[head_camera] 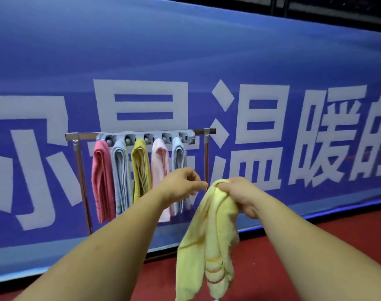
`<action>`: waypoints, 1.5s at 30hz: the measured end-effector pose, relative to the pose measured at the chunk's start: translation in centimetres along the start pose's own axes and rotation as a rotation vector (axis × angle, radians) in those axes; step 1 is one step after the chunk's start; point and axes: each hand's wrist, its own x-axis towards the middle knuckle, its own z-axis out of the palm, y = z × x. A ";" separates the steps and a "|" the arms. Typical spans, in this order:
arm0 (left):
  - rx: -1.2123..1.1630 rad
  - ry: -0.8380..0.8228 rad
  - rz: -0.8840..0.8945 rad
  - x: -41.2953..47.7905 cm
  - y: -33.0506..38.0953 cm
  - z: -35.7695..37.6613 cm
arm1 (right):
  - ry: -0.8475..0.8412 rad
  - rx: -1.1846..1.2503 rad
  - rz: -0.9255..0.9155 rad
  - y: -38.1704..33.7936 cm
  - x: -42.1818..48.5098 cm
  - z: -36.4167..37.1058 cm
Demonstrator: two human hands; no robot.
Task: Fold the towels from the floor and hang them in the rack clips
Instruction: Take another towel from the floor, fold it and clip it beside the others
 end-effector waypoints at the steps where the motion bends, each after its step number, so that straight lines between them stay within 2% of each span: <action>1: -0.009 -0.079 0.008 -0.5 0.7 0.0 | 0.006 0.025 0.003 -0.8 -0.3 0.1; 3: 0.028 -0.179 0.008 -1.0 1.6 0.0 | 0.012 0.072 0.003 -2.1 -0.8 0.4; 7: 0.081 -0.199 -0.024 -1.6 2.5 0.7 | 0.013 0.159 0.019 -3.5 -1.7 0.4; 18: 0.214 0.015 0.055 -1.5 5.5 2.7 | 0.047 0.157 -0.040 -2.5 -3.5 -3.2; 21: 0.135 0.071 0.049 -0.9 6.3 2.7 | 0.012 0.217 -0.055 -2.4 -3.4 -3.7; 23: 0.036 0.116 0.029 -0.5 6.6 2.6 | -0.070 0.284 -0.068 -2.5 -3.6 -3.9; 28: -0.198 0.175 -0.026 -0.1 7.1 1.7 | -0.208 0.242 -0.081 -1.7 -3.8 -3.8; 33: -0.293 0.218 -0.087 -0.1 6.4 0.6 | -0.133 0.216 -0.089 -1.2 -3.3 -3.9; 41: -0.232 0.215 -0.145 -0.8 5.9 -0.7 | 0.085 0.188 -0.108 -2.9 -2.2 -3.3; 45: -0.399 0.271 -0.203 0.0 6.1 -1.3 | 0.064 0.210 -0.107 -2.9 -2.4 -2.8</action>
